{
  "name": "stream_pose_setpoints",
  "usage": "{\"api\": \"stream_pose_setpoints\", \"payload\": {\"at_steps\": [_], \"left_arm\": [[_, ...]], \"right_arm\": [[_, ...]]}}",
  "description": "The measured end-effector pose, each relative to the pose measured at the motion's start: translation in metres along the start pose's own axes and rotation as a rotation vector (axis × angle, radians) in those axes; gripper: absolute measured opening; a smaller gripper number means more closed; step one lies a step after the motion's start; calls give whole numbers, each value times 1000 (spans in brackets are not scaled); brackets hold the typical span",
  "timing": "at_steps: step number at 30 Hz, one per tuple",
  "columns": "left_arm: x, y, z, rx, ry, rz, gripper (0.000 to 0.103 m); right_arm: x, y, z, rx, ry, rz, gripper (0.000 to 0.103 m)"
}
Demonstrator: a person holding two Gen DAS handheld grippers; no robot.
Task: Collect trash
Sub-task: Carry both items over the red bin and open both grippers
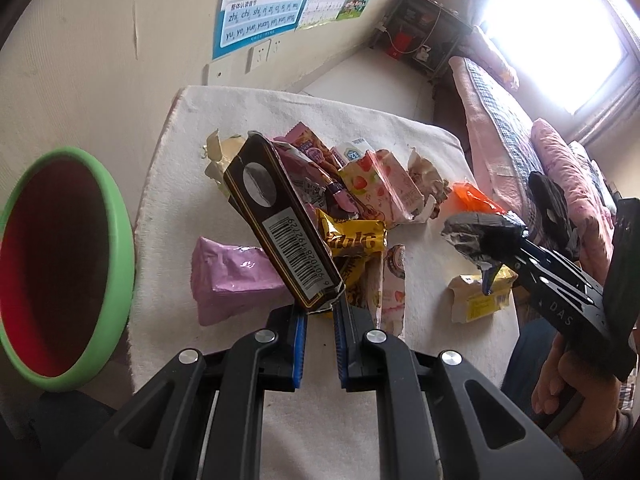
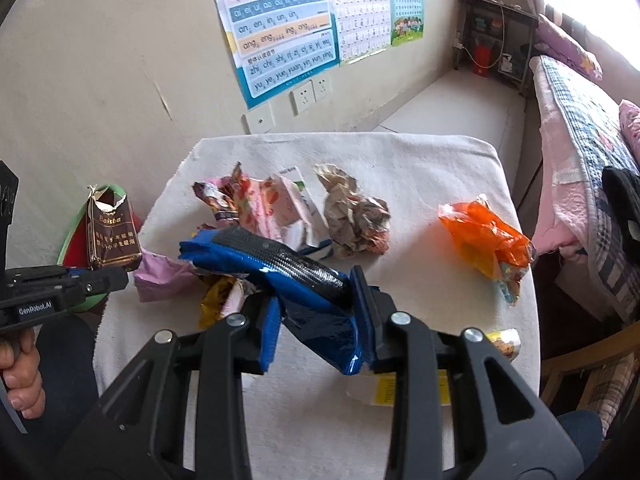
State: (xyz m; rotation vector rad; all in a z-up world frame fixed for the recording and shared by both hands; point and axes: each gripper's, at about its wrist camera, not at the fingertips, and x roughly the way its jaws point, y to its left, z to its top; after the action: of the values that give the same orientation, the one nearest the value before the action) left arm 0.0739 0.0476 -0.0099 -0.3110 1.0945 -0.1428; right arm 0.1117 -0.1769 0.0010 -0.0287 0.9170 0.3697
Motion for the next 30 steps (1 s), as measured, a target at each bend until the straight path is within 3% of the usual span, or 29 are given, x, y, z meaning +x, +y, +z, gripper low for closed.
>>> {"api": "stream_pose_setpoints", "payload": {"at_steps": [16,30], "left_arm": [[-43,57,-1,-84,-86,35,10],[-93,149,-21,-207,-144,131,10]], "right_arm": [[6,64,18,-77,-9,53,32],[27,170,42,-184,-5,195,32]]}}
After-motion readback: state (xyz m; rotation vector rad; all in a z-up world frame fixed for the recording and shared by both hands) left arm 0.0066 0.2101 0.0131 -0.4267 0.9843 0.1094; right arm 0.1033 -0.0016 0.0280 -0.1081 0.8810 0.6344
